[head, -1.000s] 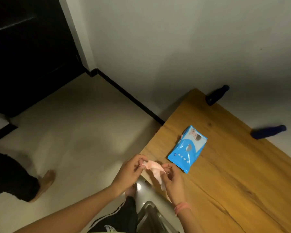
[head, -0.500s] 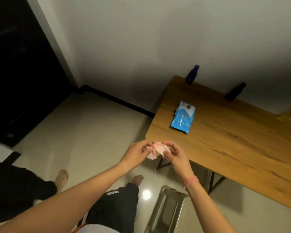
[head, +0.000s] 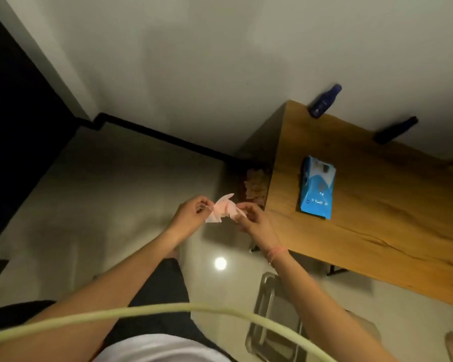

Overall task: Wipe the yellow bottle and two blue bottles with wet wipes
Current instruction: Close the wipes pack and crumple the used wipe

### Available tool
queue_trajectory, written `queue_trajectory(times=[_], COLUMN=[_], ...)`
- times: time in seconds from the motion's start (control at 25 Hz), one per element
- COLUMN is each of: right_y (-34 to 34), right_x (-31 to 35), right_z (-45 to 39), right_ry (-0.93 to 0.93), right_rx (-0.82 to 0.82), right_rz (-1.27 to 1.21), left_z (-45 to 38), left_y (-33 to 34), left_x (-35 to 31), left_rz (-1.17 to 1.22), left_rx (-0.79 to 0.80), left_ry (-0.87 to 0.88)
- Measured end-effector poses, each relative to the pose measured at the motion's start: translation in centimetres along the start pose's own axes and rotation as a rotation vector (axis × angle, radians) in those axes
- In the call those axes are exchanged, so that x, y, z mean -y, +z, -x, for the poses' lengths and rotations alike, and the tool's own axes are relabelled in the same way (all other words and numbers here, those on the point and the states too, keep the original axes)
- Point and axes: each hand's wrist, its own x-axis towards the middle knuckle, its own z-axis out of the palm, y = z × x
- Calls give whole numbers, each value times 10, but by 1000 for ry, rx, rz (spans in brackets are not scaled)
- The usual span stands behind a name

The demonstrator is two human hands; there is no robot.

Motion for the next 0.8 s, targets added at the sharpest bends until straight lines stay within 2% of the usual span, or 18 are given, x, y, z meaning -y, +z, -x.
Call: queue_trajectory(times=[0.08,0.2,0.36,0.48,0.68,0.8], right_y=[33,61,67,64,42,19], right_x=[13,22,11,2,-18,-34], right_z=[-29,-61,-95,-119,-180,-224], right_ry=[30,39,209,337,541,589], right_rx=[23,-55,-148,-222,-440,-492], right_rz=[32,59,-6,-152,-598,-604], left_z=[-24,-55,-95,-119,-169,-207], left_y=[-26,-50,-53,-49,-58,-62], left_x=[7,11,18,18,13,13], left_rz=[-26,-45,-98,-102,-141,-185], left_rx=[95,204,326,405,440,432], left_ry=[-23,-18,-23,-30,-59,-61])
